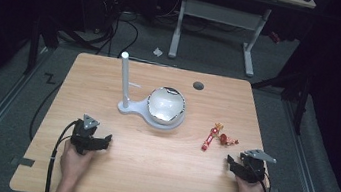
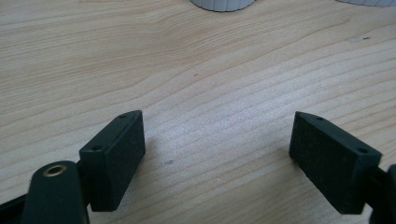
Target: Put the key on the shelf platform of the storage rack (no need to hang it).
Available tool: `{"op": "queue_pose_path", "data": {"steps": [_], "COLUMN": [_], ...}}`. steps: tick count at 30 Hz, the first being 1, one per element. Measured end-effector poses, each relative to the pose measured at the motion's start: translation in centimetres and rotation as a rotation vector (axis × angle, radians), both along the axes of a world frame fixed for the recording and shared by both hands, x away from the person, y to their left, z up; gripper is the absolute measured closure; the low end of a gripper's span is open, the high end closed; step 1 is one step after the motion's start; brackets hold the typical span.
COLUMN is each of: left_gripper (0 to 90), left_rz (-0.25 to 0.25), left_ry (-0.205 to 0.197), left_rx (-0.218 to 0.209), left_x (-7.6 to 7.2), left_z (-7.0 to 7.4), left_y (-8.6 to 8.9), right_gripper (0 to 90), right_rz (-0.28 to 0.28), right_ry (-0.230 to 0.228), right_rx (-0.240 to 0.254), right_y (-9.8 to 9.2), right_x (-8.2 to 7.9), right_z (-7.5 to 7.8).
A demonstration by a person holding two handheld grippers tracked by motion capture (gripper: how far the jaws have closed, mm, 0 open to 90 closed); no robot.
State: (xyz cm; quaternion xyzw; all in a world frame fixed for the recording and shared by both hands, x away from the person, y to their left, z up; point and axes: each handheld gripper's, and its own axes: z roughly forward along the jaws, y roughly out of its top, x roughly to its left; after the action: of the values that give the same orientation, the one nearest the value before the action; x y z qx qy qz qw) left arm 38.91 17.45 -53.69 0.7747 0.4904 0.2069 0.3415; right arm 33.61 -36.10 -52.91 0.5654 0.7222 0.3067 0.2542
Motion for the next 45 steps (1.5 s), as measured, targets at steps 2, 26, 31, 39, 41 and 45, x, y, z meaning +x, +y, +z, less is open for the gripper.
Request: {"op": "queue_pose_path", "data": {"steps": [2,26,31,39,41,45], "left_gripper": [18.7,18.7,18.8,18.8,18.8,18.8], "left_rz": [0.0,-0.001,-0.001,-0.002,-0.002,-0.002], "left_ry": [0.0,0.0,0.001,0.003,0.003,0.003], "left_rx": [0.0,-0.001,-0.002,-0.001,-0.001,-0.001], "left_x": [0.0,0.0,0.0,0.0,0.0,0.0], "left_z": [0.0,0.0,0.0,0.0,0.0,0.0], "left_y": [0.0,0.0,0.0,0.0,0.0,0.0], "right_gripper": [46.3,46.8,44.9,42.6,41.9,40.8], "right_rz": [0.005,0.064,0.086,0.104,0.106,0.113], "right_ry": [-0.002,-0.046,-0.053,-0.038,-0.031,-0.014], "right_rx": [0.003,0.044,0.01,-0.02,-0.015,-0.017], "right_y": [0.0,0.9,1.4,2.1,2.1,2.2], "right_x": [0.0,0.8,1.2,2.4,2.9,3.8], "right_z": [0.0,2.3,2.8,3.3,3.4,3.3]}}
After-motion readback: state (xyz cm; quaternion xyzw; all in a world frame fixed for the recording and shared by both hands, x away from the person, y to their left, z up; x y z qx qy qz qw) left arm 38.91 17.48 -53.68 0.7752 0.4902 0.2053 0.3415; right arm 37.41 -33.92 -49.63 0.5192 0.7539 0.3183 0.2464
